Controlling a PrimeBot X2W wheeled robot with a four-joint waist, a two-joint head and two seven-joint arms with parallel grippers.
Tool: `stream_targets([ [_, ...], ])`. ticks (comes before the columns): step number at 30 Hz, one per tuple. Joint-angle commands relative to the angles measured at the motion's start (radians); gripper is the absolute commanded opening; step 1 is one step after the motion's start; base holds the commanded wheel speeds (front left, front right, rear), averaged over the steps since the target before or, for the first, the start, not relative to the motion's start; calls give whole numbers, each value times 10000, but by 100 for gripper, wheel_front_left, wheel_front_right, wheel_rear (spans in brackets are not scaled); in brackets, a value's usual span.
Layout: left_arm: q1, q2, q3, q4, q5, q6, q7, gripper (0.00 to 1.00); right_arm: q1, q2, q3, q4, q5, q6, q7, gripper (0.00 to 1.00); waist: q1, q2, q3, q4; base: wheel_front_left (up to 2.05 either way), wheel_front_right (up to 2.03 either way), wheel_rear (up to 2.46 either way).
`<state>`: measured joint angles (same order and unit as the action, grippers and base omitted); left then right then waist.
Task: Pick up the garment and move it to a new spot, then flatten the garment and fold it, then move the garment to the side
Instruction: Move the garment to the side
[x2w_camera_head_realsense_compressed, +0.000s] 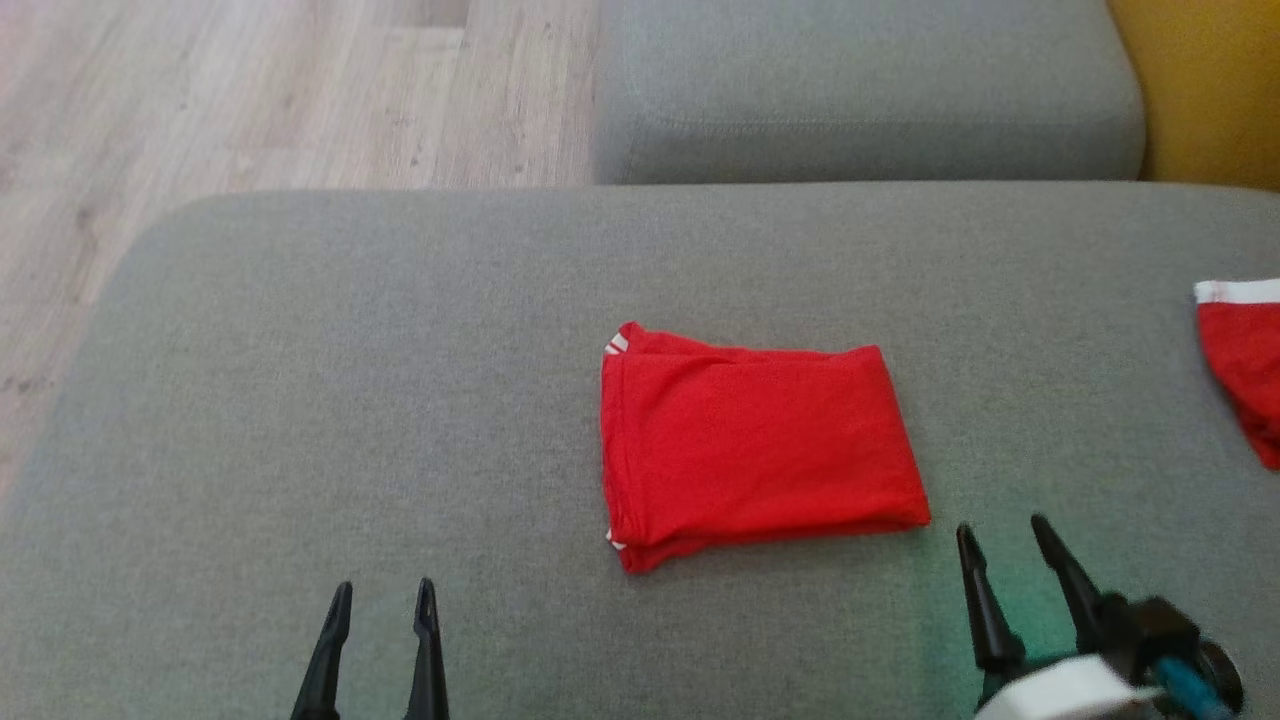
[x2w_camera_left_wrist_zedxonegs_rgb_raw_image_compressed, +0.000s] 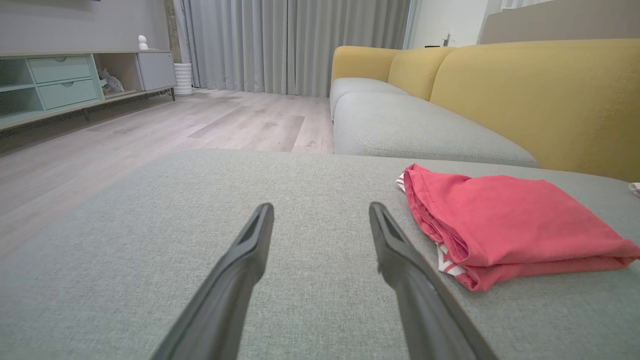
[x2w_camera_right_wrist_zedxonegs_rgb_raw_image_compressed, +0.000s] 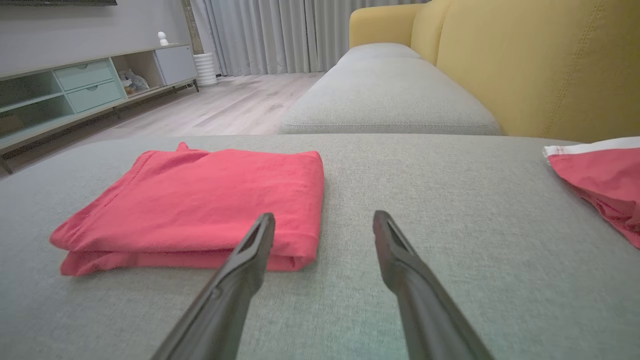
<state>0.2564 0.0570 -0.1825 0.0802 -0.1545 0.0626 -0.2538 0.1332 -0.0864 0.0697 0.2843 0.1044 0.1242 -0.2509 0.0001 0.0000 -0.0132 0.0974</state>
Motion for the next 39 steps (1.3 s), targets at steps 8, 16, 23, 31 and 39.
stream_targets([
  [8,-1116,-68,-183,-425,107,168,-80,100,-2992,-257,374,1947,912,65,1131,100,-1,0,1069,230,0,0,0],
  [16,-1732,-68,-680,-300,39,195,-80,100,-4967,-568,960,4068,2179,65,3830,48,-1,0,1696,678,0,0,0],
  [23,-1833,-68,-684,-420,-110,359,-80,100,-5274,-1184,1518,3866,2932,65,3710,0,-1,0,2023,440,0,0,0],
  [31,-2299,-68,-820,-572,-221,320,-80,100,-5968,-3366,1281,2476,2738,65,4303,0,-1,0,2822,-544,0,0,0],
  [39,-3096,-68,-961,-688,-273,266,-80,100,-6288,-6823,-135,521,2384,65,5986,0,-1,0,3858,-1115,0,0,0],
])
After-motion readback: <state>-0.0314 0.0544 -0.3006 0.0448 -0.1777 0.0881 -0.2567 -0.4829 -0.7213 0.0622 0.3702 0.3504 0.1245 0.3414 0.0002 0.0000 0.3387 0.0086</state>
